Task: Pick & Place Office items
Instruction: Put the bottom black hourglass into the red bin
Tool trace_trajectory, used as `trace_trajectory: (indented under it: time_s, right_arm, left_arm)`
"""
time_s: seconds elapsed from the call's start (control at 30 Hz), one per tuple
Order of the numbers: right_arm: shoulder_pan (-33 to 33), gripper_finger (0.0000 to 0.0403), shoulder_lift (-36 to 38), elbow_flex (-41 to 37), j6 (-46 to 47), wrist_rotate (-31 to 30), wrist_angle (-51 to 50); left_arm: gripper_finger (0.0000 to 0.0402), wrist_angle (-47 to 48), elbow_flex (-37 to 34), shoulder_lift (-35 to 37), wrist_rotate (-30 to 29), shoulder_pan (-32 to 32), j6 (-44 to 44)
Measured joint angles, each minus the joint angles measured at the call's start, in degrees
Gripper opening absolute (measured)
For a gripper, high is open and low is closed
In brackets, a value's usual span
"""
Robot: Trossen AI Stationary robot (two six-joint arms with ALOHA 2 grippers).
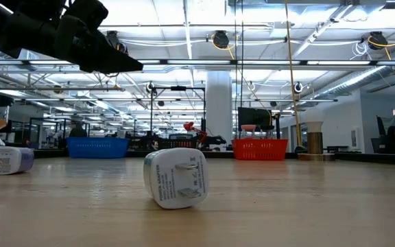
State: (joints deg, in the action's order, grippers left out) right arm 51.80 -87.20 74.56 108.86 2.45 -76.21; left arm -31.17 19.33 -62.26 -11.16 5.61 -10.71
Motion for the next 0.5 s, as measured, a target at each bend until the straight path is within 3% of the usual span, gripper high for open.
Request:
trace_trajectory:
  time_s: [0.23,0.5]
  right_arm:
    - [6.35,0.0306,-0.65,-0.02,8.45,2.12,1.39]
    - [11.13,0.0322,-2.55,-0.04,13.02,2.0,4.93]
  left_arm:
    - [0.0031,0.03,0.0,0.0,0.0,0.0,-0.71]
    - [0.0031,-0.25,0.0,0.0,0.02,0.0,-1.03]
